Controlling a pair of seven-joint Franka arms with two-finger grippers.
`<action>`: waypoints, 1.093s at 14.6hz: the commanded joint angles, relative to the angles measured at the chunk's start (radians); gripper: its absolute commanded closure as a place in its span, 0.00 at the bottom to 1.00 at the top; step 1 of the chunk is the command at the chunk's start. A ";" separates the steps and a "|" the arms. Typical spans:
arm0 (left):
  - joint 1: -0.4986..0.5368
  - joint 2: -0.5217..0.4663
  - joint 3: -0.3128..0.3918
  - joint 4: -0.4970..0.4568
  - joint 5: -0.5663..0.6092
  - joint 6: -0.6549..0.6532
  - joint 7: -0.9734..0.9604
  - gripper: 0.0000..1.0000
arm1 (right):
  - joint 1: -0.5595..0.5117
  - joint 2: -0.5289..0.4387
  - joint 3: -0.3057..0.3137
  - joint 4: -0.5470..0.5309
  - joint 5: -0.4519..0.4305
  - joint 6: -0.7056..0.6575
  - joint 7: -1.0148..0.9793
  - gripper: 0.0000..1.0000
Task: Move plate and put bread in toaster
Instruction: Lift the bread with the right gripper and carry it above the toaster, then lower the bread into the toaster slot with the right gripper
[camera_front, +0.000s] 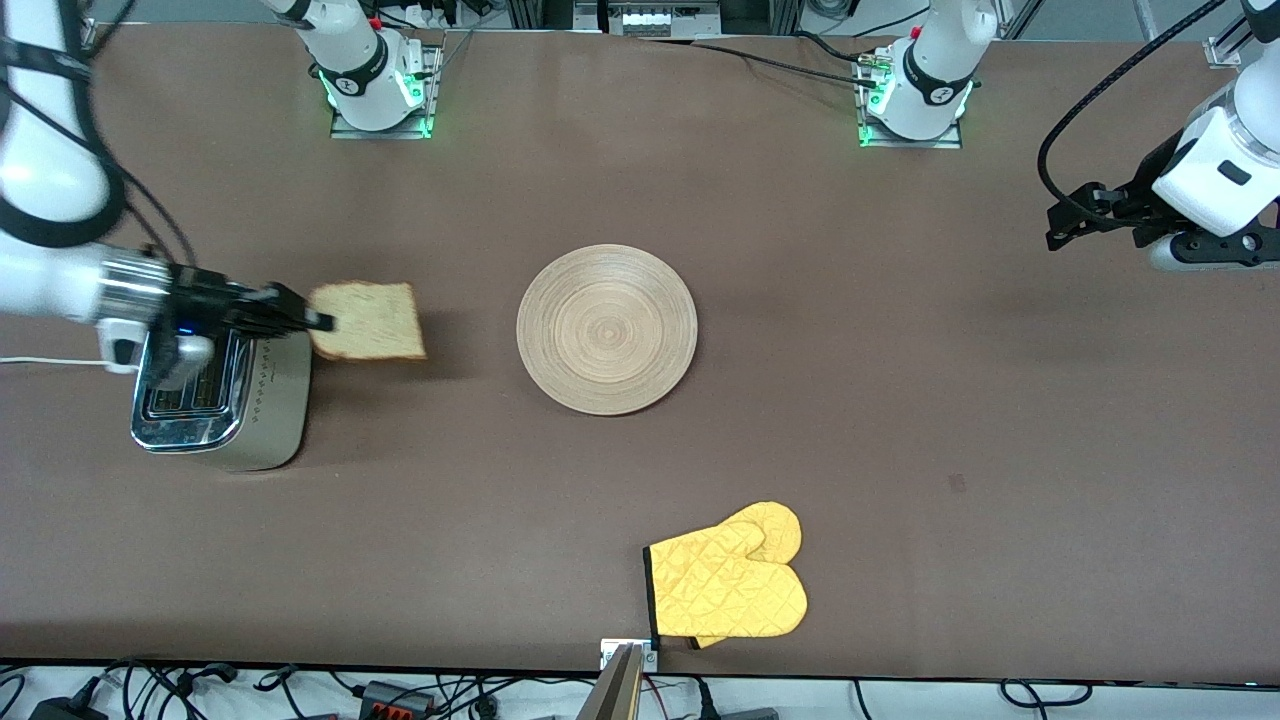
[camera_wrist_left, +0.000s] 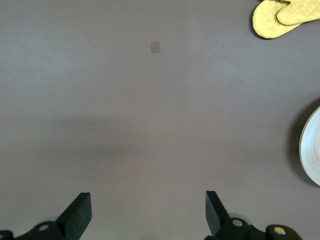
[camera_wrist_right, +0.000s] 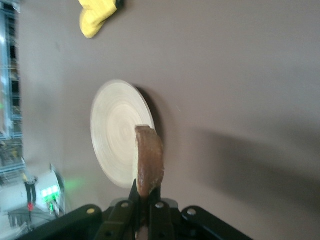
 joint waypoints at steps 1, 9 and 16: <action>-0.006 0.008 0.000 0.030 0.019 -0.032 0.013 0.00 | -0.009 0.043 0.014 0.249 -0.192 -0.213 0.196 1.00; -0.008 0.010 0.000 0.031 0.019 -0.027 0.013 0.00 | 0.080 0.194 0.016 0.613 -0.892 -0.453 0.238 1.00; -0.006 0.010 0.000 0.031 0.019 -0.027 0.016 0.00 | 0.075 0.303 0.013 0.669 -0.895 -0.343 0.237 1.00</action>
